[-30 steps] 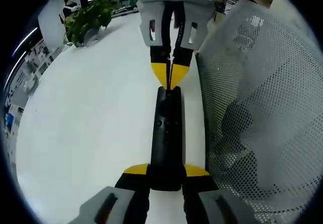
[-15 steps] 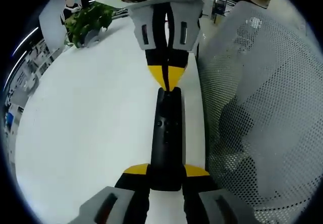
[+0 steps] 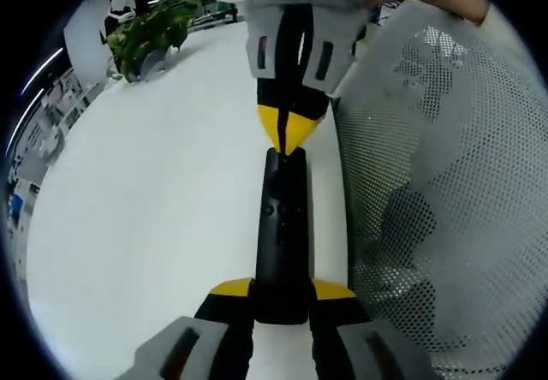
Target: Press the specified remote control buttons in sequence, fully releasing each button before pressing the next.
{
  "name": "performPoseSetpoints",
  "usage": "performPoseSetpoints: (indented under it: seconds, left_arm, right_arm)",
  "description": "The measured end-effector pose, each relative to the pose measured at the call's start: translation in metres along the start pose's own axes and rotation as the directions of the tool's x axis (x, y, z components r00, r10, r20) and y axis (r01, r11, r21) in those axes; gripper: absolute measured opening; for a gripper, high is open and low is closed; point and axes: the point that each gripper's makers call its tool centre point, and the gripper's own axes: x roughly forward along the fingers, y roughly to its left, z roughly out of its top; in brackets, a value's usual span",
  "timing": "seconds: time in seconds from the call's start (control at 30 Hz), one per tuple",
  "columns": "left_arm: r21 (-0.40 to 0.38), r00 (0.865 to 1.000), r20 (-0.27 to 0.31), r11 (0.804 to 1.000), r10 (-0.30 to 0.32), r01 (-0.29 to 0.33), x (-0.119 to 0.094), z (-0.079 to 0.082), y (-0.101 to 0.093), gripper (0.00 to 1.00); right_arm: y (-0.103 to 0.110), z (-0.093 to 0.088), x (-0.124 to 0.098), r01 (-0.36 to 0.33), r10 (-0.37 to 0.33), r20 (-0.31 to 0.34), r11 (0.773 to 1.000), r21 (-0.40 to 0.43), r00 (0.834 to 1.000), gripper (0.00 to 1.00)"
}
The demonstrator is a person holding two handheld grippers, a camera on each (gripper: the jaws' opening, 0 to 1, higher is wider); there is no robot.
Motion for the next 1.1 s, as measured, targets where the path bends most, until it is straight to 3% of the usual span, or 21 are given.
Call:
performPoseSetpoints:
  seconds: [0.13,0.43,0.5,0.63,0.7,1.1]
  left_arm:
    - [0.003,1.0,0.024,1.0,-0.004,0.004,-0.001,-0.001,0.0,0.24]
    - [-0.003,1.0,0.014,1.0,-0.008,0.008,0.0,0.0,0.001,0.24]
    - [-0.002,1.0,0.012,1.0,-0.008,0.008,0.0,0.0,0.001,0.24]
    - [-0.006,1.0,0.0,1.0,-0.006,0.006,0.0,0.0,0.002,0.24]
    - [-0.009,1.0,-0.002,1.0,-0.006,0.006,0.0,0.0,0.001,0.24]
    - [-0.018,1.0,-0.005,1.0,-0.003,0.003,0.0,-0.001,0.001,0.24]
  right_arm:
    - [-0.001,0.0,-0.001,0.001,-0.009,0.071,0.994,0.106,0.997,0.0]
    - [0.001,0.001,-0.002,0.002,-0.009,0.089,0.996,0.087,0.996,0.0]
    - [0.002,0.003,-0.004,-0.013,-0.001,0.115,0.993,0.119,0.993,0.0]
    - [0.001,0.01,-0.006,-0.014,-0.002,0.146,0.994,0.105,0.989,0.0]
    - [0.006,0.007,-0.003,-0.036,0.022,0.138,0.994,0.103,0.99,0.0]
    - [0.009,0.009,0.001,-0.009,0.005,0.106,0.999,0.036,0.994,0.0]
